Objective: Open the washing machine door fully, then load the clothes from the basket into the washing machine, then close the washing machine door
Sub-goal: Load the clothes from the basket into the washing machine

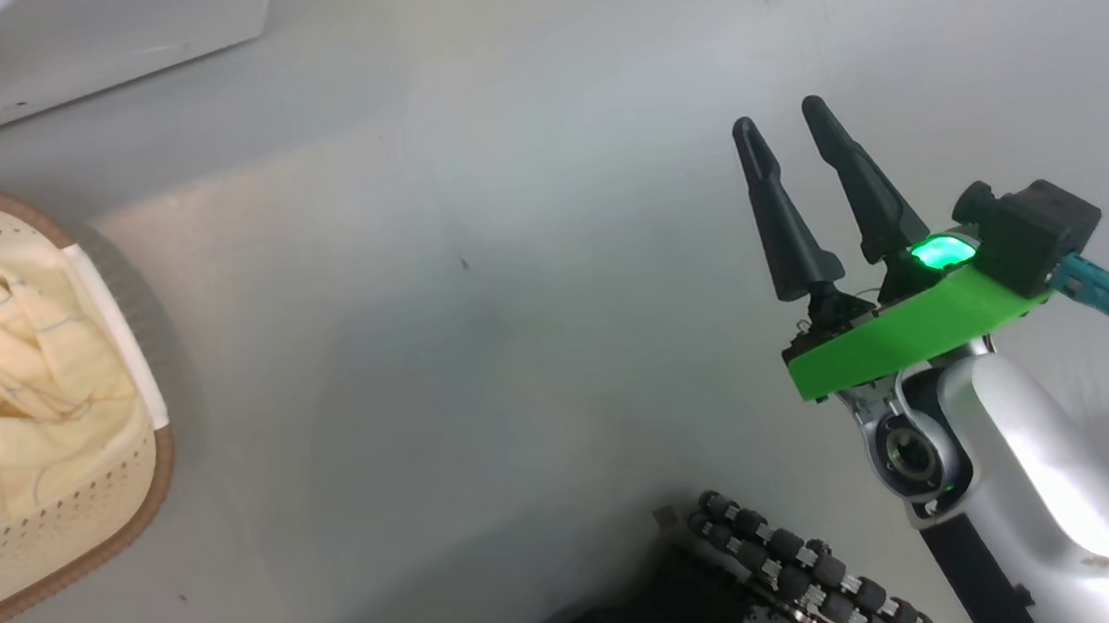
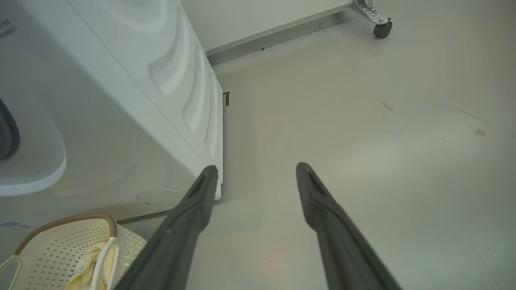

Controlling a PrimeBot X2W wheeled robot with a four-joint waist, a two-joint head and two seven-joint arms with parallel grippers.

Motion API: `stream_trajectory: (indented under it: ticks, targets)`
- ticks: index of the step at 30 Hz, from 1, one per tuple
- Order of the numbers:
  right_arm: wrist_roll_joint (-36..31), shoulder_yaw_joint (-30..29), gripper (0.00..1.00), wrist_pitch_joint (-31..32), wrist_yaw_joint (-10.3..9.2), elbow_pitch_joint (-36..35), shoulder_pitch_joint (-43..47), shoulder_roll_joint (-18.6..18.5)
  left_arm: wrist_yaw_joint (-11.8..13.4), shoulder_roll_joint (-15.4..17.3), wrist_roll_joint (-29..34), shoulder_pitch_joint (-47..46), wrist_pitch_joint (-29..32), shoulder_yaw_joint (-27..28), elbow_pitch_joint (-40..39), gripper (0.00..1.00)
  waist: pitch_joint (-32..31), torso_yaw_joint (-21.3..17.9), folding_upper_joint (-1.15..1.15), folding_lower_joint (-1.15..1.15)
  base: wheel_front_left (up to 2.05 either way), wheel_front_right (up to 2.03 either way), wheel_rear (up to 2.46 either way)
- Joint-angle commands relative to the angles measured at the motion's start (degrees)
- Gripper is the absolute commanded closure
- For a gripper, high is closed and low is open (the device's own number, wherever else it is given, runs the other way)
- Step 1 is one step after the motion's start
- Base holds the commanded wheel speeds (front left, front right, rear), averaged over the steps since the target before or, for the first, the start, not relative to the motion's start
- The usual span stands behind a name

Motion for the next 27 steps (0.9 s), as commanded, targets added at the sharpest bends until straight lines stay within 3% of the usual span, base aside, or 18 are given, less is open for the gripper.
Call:
stream_trajectory:
  ticks: [1, 9, 15, 21, 27]
  targets:
    - [-0.64, 0.14, 0.0, -0.56, 0.01, -1.25, 1.81, -0.47, 4.83, 2.4, -0.47, 1.06, -1.59, 2.2, -1.14, 0.0, -1.47, 1.0, 0.0, 0.0, 0.0, 0.0, 0.0]
    - [-3.27, -2.13, 0.0, -0.56, 0.01, -0.59, 3.52, -0.47, 3.37, -1.17, -1.57, 9.99, -14.43, 3.25, 1.01, 0.0, -6.5, 3.52, 0.0, 0.0, 0.0, 0.0, 0.0]
    - [-5.36, -4.02, 0.0, -0.55, 0.01, -0.09, 5.3, -0.47, 2.58, -5.78, -2.55, 18.15, -23.31, 3.13, 1.03, 0.0, -10.95, 5.7, 0.0, 0.0, 0.0, 0.0, 0.0]
    - [-8.04, -6.17, 0.0, 0.9, 0.01, -0.44, 7.65, -0.47, 4.67, -12.15, -0.98, 28.63, -27.15, 2.05, -4.22, 0.0, -16.35, 8.27, 0.0, 0.0, 0.0, 0.0, 0.0]
    - [-10.56, -8.4, 0.0, 3.57, 0.01, -2.32, 10.37, -0.49, 7.85, -19.22, 3.36, 40.11, -27.54, 0.9, -15.81, 0.0, -21.25, 10.75, 0.0, 0.0, 0.0, 0.0, 0.0]
